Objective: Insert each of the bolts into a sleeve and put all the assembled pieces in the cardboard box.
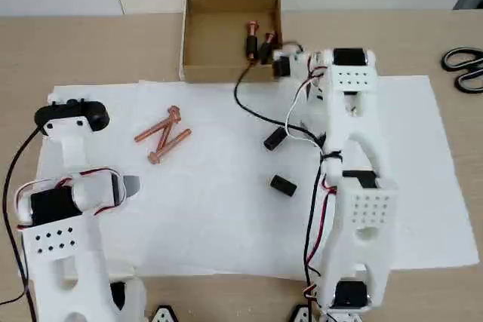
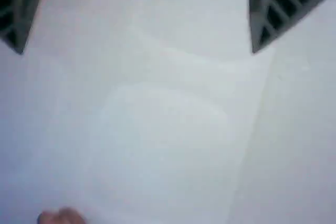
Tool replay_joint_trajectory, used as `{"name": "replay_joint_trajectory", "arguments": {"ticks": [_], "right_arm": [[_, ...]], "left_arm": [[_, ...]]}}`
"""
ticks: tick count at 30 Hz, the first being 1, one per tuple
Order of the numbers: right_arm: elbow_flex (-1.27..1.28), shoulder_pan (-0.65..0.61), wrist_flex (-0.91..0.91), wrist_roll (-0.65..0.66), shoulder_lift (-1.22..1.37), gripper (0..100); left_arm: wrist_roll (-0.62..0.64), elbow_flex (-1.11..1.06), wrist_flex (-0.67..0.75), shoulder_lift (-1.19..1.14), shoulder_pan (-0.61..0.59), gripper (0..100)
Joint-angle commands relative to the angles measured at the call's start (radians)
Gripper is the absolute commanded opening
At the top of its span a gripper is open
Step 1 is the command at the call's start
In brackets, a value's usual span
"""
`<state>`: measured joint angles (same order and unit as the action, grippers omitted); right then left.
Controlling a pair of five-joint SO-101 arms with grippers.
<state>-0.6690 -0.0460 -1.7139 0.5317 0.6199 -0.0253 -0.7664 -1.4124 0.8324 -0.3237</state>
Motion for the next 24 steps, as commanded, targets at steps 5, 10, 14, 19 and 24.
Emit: {"name": "replay_joint_trajectory", "arguments": {"ticks": [5,10,14,19,24], "right_arm": [[-0.005,0.005,-0.027,-0.106,-0.274,0.4],[0.138,0.007,-0.027,-0.112,-0.374,0.4],[0.258,0.019,-0.022,-0.114,-0.456,0.4],[0.339,0.039,-0.021,-0.114,-0.512,0.4],[0.402,0.042,-0.021,-0.124,-0.538,0.4]], "left_arm": [[-0.011,0.239,-0.086,-0.068,0.176,26],[-0.011,0.401,-0.086,-0.371,0.204,26],[-0.071,0.559,-0.078,-0.617,0.204,26],[-0.399,0.783,-0.078,-0.856,0.196,26],[-0.575,0.957,-0.025,-1.063,0.186,26]]}}
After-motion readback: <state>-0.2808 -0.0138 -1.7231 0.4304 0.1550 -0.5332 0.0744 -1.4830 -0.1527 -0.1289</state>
